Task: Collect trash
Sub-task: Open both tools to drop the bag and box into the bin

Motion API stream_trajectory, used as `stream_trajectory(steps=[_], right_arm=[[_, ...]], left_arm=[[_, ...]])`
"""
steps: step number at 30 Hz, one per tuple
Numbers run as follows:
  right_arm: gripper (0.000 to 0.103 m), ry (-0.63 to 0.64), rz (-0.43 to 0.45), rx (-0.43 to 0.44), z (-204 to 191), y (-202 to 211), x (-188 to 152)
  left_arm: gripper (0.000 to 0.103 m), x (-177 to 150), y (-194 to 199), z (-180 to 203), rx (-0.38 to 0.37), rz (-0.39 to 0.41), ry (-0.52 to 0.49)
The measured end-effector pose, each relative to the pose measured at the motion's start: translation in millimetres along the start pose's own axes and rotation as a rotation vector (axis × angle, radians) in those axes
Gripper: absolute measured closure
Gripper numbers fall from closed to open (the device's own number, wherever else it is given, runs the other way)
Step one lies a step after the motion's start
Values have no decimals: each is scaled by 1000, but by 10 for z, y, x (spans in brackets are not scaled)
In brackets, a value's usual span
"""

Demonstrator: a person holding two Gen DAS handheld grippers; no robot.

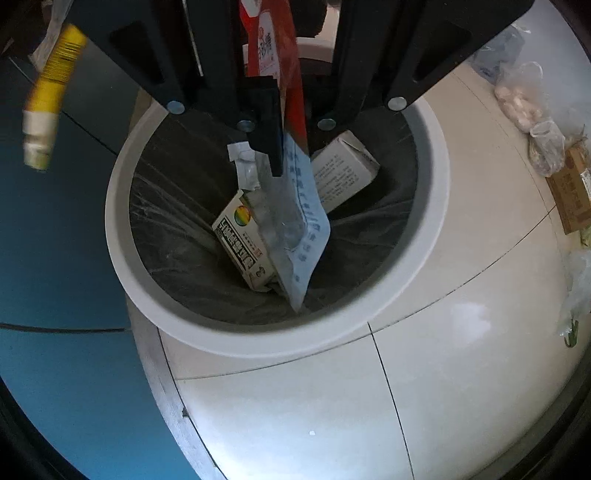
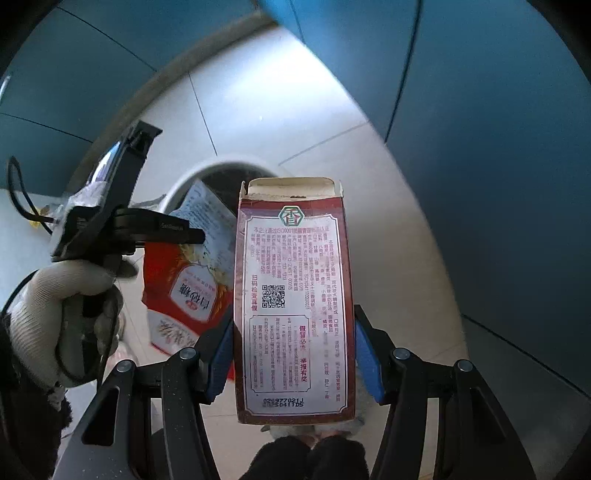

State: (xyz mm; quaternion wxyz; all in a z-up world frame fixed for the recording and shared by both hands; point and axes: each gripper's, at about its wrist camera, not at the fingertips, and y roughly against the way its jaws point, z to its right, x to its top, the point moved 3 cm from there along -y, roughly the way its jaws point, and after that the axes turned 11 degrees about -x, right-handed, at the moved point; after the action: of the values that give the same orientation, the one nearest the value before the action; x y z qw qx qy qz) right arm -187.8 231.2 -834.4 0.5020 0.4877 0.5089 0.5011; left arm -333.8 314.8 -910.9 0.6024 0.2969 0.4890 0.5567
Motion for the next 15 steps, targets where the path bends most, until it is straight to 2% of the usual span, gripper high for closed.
stream_trajectory(steps=[1,3,4,5,6,9,12,15], right_arm=[[43,6,-13,10,-33,-83,11],[43,15,-33,23,-109,-247,41],[43,19,-41,35,-146,-293,58],[43,25,-49,47,-172,-348,77],[43,29,-55,54,-177,-397,95],[43,32,-73,81,-180,-406,152],[43,33,-81,110,-307,-447,188],[39,55,-130,136,-468,-626,212]], left_arm=[[94,6,55,-7,-6,14,-4],[62,-16,178,-62,-18,48,-10],[12,-20,262,-91,-25,75,-8],[0,-32,326,-122,-45,94,0],[0,-53,409,-175,-63,114,15],[0,-63,609,-299,-42,156,30],[0,-182,852,-440,27,229,25],[0,-321,1111,-531,123,317,27]])
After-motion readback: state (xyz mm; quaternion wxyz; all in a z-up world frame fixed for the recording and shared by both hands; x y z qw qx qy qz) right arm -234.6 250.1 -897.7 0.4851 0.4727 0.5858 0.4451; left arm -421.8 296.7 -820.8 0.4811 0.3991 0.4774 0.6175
